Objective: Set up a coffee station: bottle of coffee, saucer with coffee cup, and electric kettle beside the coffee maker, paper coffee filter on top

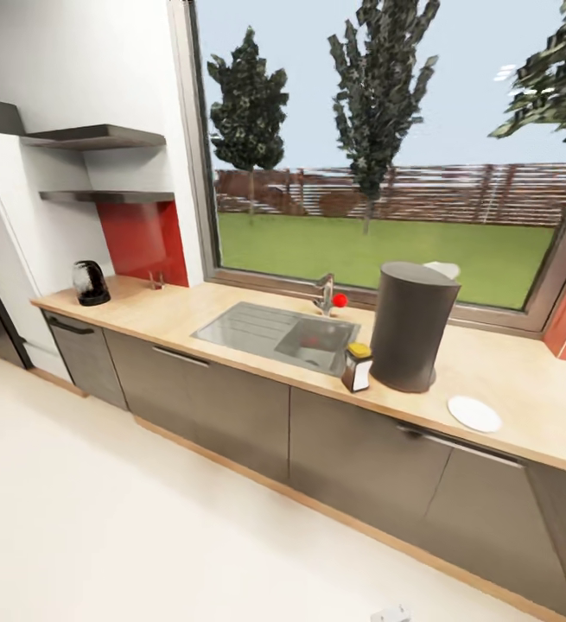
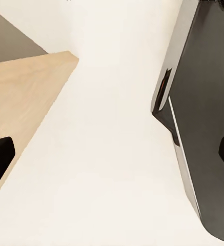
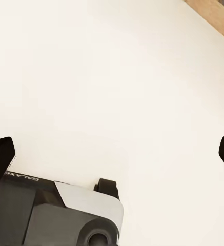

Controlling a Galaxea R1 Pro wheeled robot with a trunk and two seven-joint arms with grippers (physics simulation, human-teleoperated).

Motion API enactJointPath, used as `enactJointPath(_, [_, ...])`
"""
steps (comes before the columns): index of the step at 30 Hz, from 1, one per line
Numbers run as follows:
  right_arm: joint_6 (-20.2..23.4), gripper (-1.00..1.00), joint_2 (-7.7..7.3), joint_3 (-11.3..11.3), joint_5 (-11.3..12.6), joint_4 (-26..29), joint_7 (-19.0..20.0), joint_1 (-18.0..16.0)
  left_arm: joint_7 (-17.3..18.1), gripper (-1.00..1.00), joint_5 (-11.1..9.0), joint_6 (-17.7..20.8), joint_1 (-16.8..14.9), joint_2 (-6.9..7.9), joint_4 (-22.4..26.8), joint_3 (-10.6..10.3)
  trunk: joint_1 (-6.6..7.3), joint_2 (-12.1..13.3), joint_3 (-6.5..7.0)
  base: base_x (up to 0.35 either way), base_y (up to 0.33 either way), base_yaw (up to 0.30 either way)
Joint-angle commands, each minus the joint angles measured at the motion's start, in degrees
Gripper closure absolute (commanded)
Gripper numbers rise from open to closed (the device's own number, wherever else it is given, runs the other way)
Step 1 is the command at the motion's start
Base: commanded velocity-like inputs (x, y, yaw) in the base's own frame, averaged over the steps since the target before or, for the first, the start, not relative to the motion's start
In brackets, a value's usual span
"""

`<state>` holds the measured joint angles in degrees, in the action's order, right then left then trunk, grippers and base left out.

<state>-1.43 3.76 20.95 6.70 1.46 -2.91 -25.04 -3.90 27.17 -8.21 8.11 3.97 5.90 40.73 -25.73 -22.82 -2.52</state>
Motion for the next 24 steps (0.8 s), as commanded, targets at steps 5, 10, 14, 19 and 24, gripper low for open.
enactJointPath(5, [-0.1, -1.00, 0.02, 0.5, 0.6, -0.1, -0.2, -0.1, -0.1, -1.00, 0.5, -0.2, 0.0, 0.06, 0.0, 0.4, -0.05, -0.1, 0.18, 0.229, 0.198, 0.220])
enactJointPath(10, [-0.1, -1.00, 0.02, 0.5, 0.6, -0.1, -0.2, -0.1, -0.1, -1.00, 0.6, -0.2, 0.0, 0.00, 0.0, 0.4, -0.05, -0.1, 0.47, 0.193, 0.176, 0.220])
enactJointPath(14, [-0.1, -1.00, 0.02, 0.5, 0.6, -0.1, -0.2, -0.1, -0.1, -1.00, 0.5, -0.2, -0.1, 0.15, 0.0, 0.4, -0.05, -0.1, 0.71, 0.033, 0.030, 0.220])
enactJointPath(19, [-0.1, -1.00, 0.04, 0.5, 0.6, -0.1, -0.2, 0.0, 0.0, -1.00, 0.5, -0.2, -0.1, 0.00, 0.0, 0.4, -0.05, -0.1, 1.00, 0.027, 0.005, 0.220])
enactJointPath(24, [-0.1, -1.00, 0.07, 0.5, 0.6, -0.1, -0.2, 0.0, 0.1, -1.00, 0.5, -0.2, -0.1, -0.09, 0.0, 0.4, -0.05, -0.1, 1.28, 0.249, 0.096, 0.220])
